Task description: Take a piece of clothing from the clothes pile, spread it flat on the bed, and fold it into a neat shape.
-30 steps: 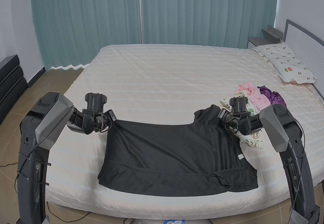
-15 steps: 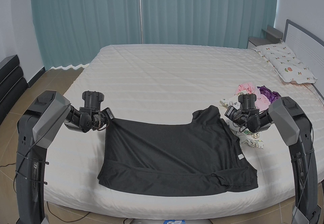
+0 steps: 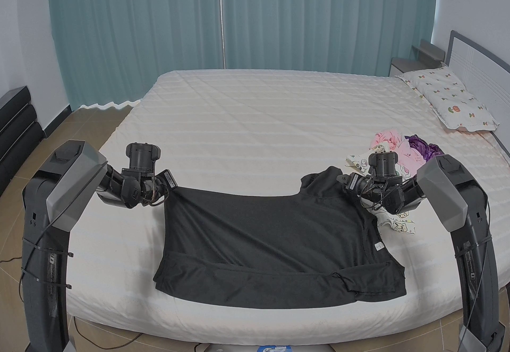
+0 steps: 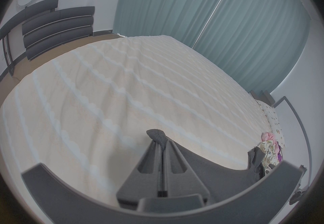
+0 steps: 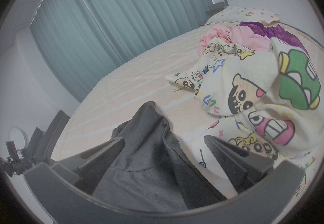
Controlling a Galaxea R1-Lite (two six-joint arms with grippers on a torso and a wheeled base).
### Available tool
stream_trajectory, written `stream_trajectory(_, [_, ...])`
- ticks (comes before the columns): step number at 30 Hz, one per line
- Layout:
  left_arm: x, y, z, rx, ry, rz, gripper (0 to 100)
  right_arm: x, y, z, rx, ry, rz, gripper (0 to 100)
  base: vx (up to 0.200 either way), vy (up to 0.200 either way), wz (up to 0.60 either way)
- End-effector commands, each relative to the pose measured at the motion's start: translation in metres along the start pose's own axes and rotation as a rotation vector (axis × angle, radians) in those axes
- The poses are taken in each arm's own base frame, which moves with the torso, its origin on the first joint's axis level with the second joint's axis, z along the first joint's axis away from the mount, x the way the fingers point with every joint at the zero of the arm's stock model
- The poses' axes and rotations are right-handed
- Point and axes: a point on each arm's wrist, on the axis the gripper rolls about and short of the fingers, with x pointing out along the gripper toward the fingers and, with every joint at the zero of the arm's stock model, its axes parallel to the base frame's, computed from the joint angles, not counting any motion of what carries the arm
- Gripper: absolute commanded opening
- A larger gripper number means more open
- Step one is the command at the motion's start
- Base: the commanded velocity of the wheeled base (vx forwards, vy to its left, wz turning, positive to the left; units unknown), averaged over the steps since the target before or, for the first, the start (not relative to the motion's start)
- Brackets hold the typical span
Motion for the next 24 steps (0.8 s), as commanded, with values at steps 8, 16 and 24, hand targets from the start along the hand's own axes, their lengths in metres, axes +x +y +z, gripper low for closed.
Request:
stream_trajectory(8, [-0.007, 0.003, 0.006, -0.008, -0.008, 0.005, 0, 0.015, 0.008, -0.010, -0.024, 0.008, 0.038, 0, 0.000, 0.000, 0.00])
stream_trajectory(16, [-0.006, 0.004, 0.004, -0.007, -0.003, 0.009, 0, 0.024, 0.002, -0.019, -0.022, 0.013, 0.027, 0, 0.000, 0.000, 0.00])
stream_trajectory(24, [-0.006, 0.004, 0.005, -0.007, -0.004, 0.008, 0, 0.020, 0.002, -0.010, -0.016, -0.005, 0.023, 0, 0.000, 0.000, 0.00])
